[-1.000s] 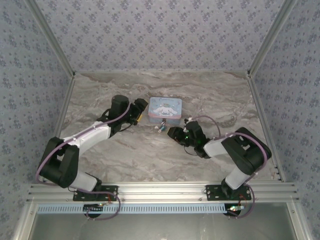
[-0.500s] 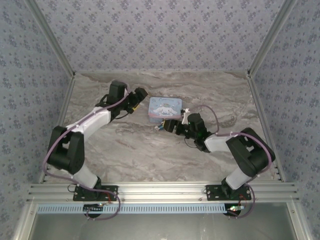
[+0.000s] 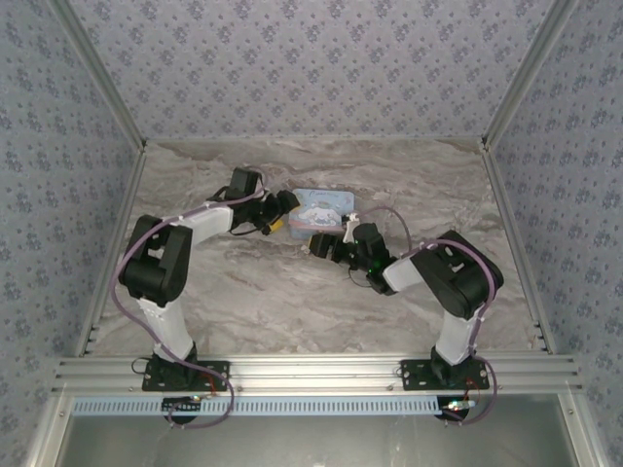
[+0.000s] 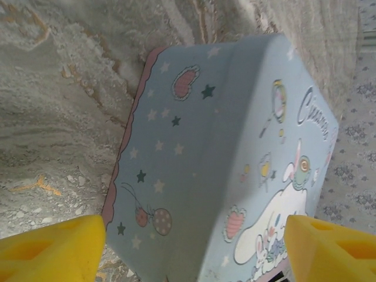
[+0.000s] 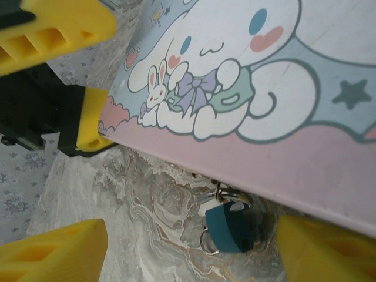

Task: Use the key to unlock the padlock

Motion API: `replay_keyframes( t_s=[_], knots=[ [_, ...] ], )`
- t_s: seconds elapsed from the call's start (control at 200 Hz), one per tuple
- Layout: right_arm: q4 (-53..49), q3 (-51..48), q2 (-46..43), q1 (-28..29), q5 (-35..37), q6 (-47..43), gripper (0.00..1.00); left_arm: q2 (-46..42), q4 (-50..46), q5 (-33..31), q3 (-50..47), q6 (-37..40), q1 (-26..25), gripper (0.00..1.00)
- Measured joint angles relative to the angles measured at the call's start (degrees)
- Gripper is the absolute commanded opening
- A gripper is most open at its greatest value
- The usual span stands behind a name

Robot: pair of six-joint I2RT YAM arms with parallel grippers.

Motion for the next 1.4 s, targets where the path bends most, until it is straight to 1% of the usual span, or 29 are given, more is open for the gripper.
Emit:
replay_keyframes(
  t_s=[0.275,0.51,0.78,0.919,1.399],
  knots=[
    [3.4,1.5,3.4,0.1,-0.2,0.0,0.76,1.0,1.0,0.3,-0.7,0.0,0.0,0.73],
    [7.4,2.3,5.6,-0.1,-1.9,0.0,0.71,1.0,4.0,0.3,-2.7,0.2,0.0,0.7],
    [9.6,1.9,6.2,-1.7,-3.0,0.2,0.6,1.0,5.6,-0.1,-3.3,0.6,0.0,0.7],
    [10.6,1.2,6.2,-2.1,-3.2,0.2,0.51,1.0,5.6,-0.1,-3.3,0.7,0.0,0.69],
    [10.3,1.2,7.1,-2.5,-4.1,0.3,0.28,1.0,5.7,-0.1,-3.3,1.0,0.0,0.69]
  ],
)
